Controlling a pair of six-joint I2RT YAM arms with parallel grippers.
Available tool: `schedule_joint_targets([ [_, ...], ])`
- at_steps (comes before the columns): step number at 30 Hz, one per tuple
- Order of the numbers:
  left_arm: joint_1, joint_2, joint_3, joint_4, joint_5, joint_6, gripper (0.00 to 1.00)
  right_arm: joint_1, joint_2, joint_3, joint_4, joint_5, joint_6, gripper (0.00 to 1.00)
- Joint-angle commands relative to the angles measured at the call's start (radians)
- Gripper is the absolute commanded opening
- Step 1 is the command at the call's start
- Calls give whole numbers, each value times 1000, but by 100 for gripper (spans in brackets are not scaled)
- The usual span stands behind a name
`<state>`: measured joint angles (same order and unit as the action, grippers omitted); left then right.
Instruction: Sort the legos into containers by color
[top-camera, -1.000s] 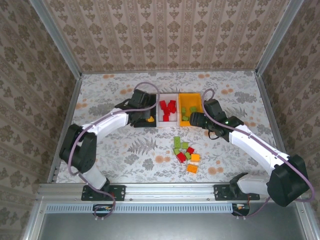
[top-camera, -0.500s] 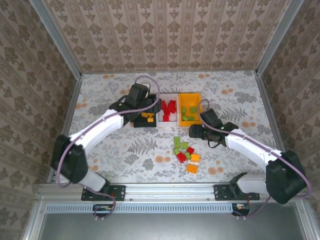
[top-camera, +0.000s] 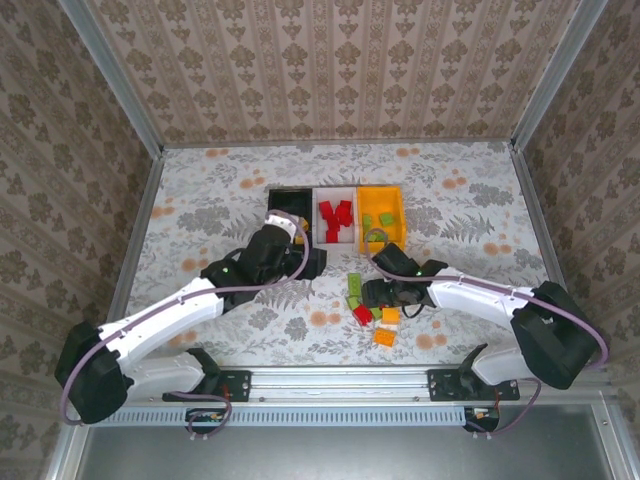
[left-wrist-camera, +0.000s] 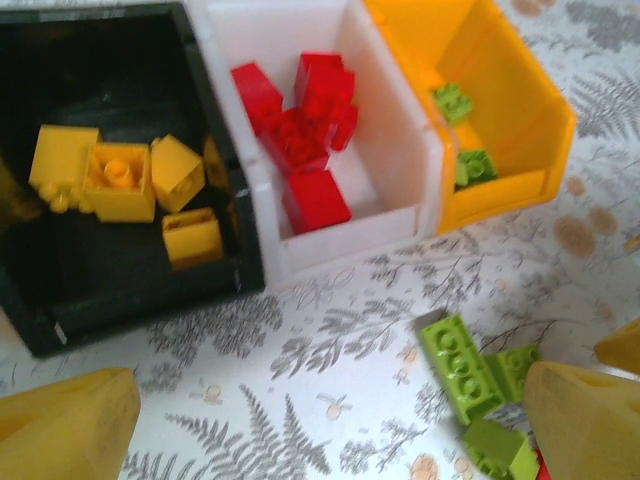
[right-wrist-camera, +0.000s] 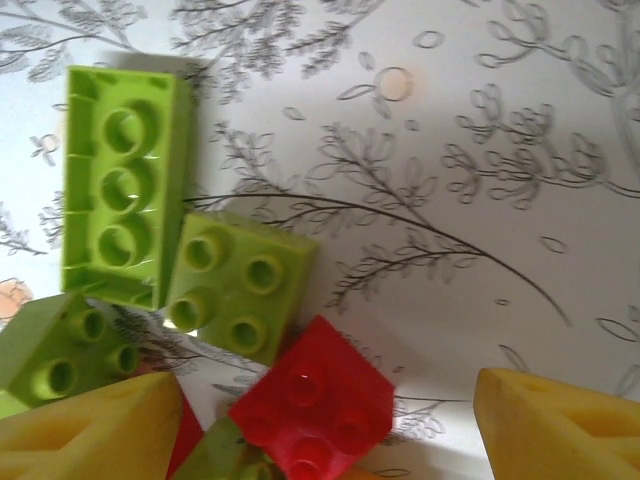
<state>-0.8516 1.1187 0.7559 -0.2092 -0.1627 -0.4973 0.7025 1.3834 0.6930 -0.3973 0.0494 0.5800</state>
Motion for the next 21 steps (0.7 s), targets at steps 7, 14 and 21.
schedule_joint_targets([
  [7,-9,-94,-120,36,-32,-101,100,23,138,86,-6,91,-1,75],
  [14,-9,-125,-156,33,-46,-122,100,0,121,72,-51,206,45,60],
  [21,-9,-147,-189,29,-52,-135,100,-20,189,122,9,170,13,58],
])
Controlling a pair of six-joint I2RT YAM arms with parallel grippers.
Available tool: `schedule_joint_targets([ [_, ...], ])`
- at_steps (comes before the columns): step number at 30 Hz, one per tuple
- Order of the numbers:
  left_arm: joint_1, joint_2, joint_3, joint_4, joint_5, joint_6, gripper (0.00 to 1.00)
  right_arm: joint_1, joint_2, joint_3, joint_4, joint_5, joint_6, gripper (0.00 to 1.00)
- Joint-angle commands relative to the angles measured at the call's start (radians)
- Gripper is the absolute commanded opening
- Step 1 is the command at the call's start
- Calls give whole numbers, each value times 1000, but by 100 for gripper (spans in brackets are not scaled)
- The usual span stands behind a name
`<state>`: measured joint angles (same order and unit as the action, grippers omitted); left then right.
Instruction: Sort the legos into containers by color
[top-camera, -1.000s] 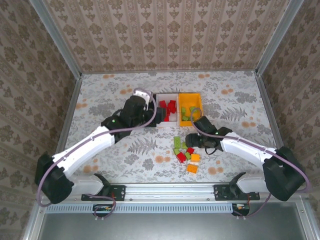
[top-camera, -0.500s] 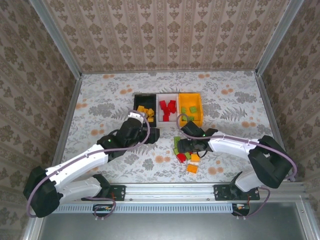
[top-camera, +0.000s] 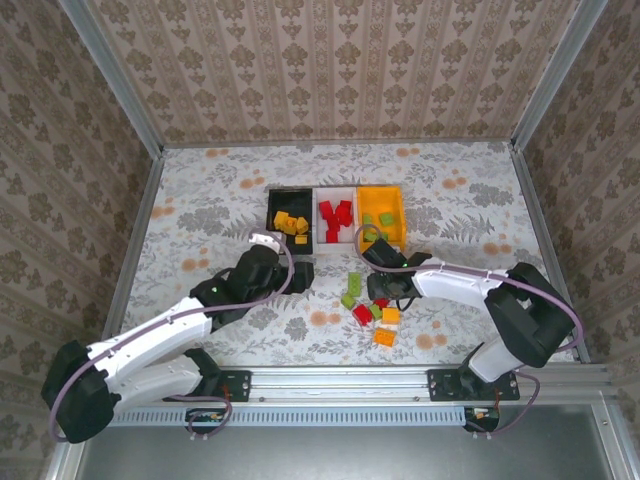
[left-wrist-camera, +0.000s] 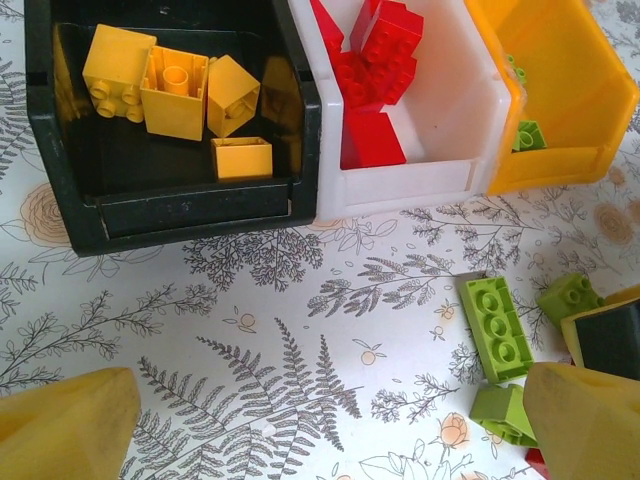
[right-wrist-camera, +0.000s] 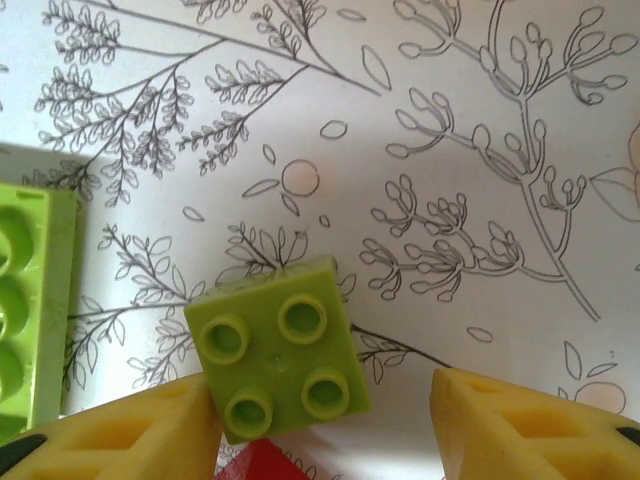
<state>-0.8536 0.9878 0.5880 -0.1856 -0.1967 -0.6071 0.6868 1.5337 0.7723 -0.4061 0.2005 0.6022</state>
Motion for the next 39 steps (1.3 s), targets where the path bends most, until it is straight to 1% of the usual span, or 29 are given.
schedule_joint_targets([
  [1,-7,-18,-25,2,-22,-31,100,-7,59,57,19,19,-13,55],
  [5,-4,-29,-38,1,-21,-31,100,-13,109,87,26,16,-29,40],
  [8,-1,-37,-44,2,-21,-30,100,-12,105,90,21,8,-34,33],
  [11,2,-43,-52,7,-22,-30,100,-16,48,99,10,12,-43,29],
  [16,3,-41,-57,12,-11,-22,100,-51,-70,188,-32,38,-63,28],
  [19,3,-42,-64,9,-5,-27,100,-99,-72,268,-43,48,-68,28],
  [21,2,-48,-70,1,-8,-38,100,-132,-28,332,-53,54,-70,29],
  [28,5,-94,-91,-20,-5,-61,100,-218,235,579,-104,65,-60,31],
  [30,5,-105,-97,-25,-9,-68,100,-231,286,625,-118,68,-56,33],
  [31,4,-112,-99,-29,-11,-70,100,-238,309,646,-124,62,-54,36],
  [32,5,-118,-99,-34,-12,-70,100,-243,325,663,-124,52,-54,42],
  [34,4,-130,-102,-44,-14,-70,100,-245,339,681,-150,24,-66,59],
  [35,4,-136,-102,-50,-16,-69,100,-243,333,681,-153,18,-70,65],
  [37,6,-151,-101,-64,-25,-68,100,-238,300,659,-145,11,-77,67],
  [39,8,-169,-103,-76,-32,-69,100,-225,240,608,-134,-15,-85,67],
])
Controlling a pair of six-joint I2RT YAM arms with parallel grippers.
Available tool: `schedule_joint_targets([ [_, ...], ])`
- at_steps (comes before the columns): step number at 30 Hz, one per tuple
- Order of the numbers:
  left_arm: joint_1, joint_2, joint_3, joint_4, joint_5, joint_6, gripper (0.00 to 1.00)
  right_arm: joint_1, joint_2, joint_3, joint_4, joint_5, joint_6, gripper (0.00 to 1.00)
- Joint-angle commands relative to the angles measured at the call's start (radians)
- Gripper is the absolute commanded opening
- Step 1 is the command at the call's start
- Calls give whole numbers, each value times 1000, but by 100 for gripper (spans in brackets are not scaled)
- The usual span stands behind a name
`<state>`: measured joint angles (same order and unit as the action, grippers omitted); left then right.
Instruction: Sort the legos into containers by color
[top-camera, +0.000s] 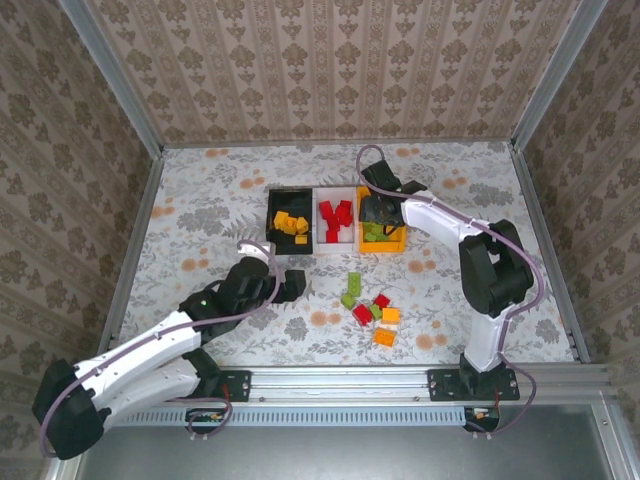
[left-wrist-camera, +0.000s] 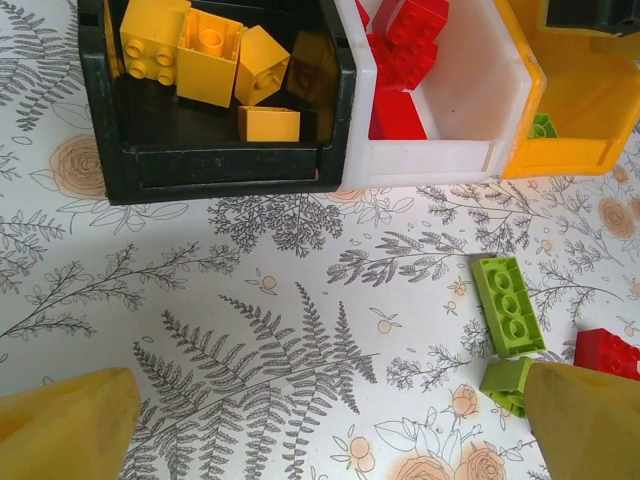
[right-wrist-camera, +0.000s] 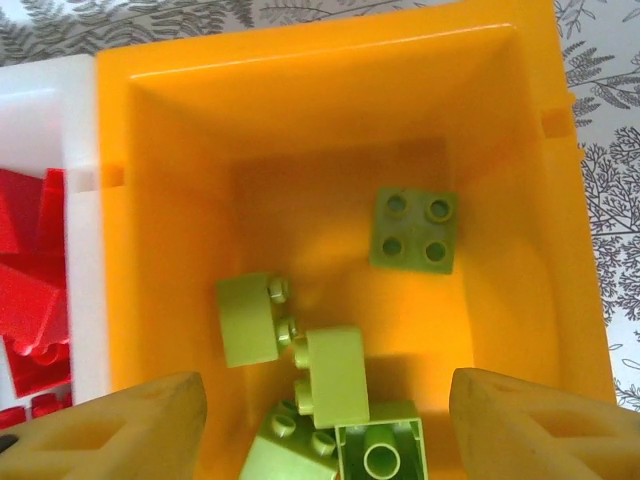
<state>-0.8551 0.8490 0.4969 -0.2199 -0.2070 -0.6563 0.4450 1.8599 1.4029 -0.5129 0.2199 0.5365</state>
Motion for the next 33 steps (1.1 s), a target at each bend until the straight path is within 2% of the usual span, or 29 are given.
schedule_joint_targets([
  [1,10,-42,-13,-49,-26,-20,100,29,-126,-59,-27,-70,-29,66],
  [4,14,-81,-18,-75,-42,-30,100,103,-237,-170,-3,-156,-72,64],
  [8,26,-141,-38,-97,-45,-36,100,256,-319,-279,-86,-155,-129,62],
  [11,38,-173,-47,-117,-45,-41,100,352,-349,-345,-102,-159,-128,60],
  [16,54,-207,-66,-128,-47,-54,100,456,-321,-378,-107,-120,-121,56],
  [23,67,-209,-83,-118,-34,-72,100,502,-234,-380,-66,-46,-116,45],
  [33,76,-208,-95,-110,-30,-77,100,505,-146,-355,-41,-5,-122,40],
])
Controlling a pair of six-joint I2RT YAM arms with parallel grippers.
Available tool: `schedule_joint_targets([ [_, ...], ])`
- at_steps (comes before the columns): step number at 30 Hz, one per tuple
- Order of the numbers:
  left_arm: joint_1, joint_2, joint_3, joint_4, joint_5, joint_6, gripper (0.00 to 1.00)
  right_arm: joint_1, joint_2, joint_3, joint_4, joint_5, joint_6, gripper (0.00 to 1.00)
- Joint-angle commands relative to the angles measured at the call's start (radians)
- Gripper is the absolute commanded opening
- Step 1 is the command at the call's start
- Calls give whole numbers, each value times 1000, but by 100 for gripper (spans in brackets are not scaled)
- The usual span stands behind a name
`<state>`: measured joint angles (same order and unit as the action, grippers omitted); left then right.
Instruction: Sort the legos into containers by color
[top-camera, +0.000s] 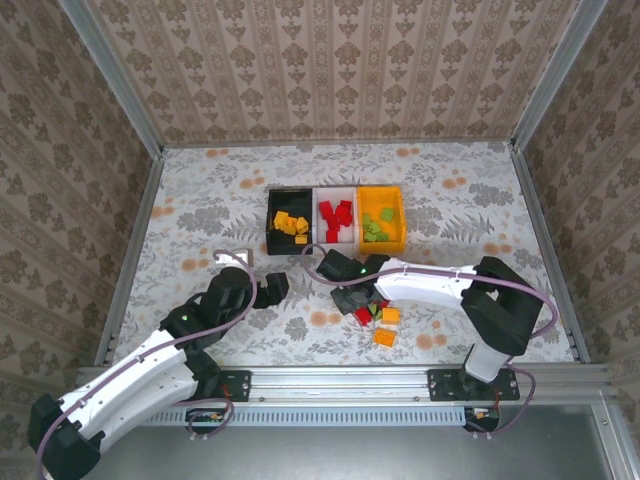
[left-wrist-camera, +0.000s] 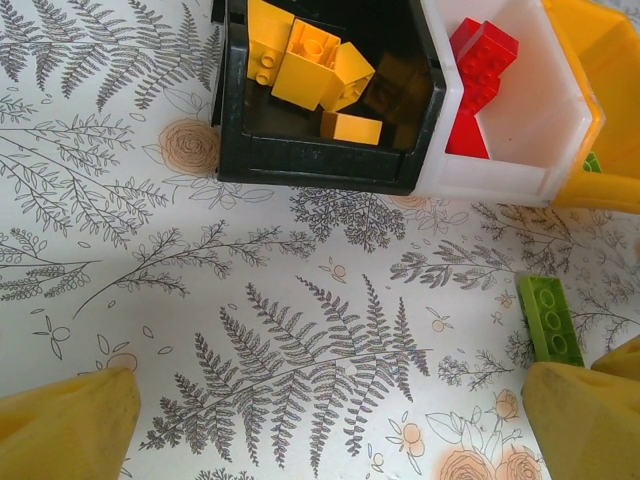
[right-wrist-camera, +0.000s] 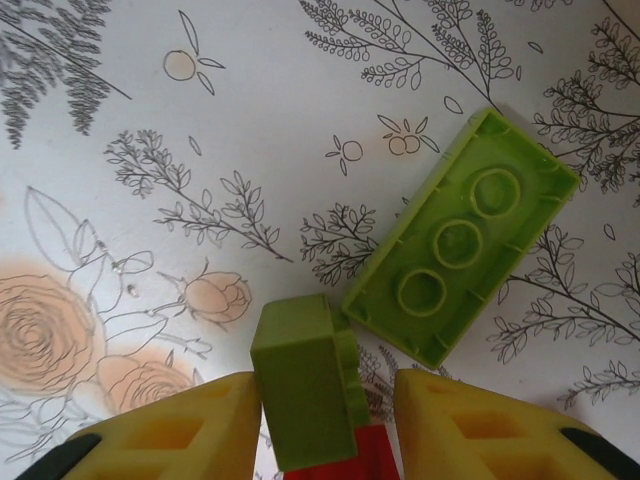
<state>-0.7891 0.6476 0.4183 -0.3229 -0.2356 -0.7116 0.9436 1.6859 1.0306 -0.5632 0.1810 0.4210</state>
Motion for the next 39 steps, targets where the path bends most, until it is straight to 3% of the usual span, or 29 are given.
schedule_joint_targets([
  [1,11,-7,-17,-7,1,-23,100,7,33,17,14,28,-6,40],
  [8,16,-5,-24,2,5,-23,100,12,43,18,23,25,1,29],
  [16,18,30,-33,49,33,-18,100,-14,-96,31,23,47,8,24],
  [23,15,161,-48,172,98,-38,100,-239,-205,64,47,48,47,24],
  [28,3,243,-28,196,120,-38,100,-419,-79,177,48,28,83,25],
  [34,-3,247,-21,184,119,-41,100,-485,133,365,-20,83,101,27],
  [37,-4,232,-21,169,116,-43,100,-496,195,431,-56,93,111,35],
  [39,-5,223,-21,158,114,-43,100,-496,205,449,-60,92,110,49],
])
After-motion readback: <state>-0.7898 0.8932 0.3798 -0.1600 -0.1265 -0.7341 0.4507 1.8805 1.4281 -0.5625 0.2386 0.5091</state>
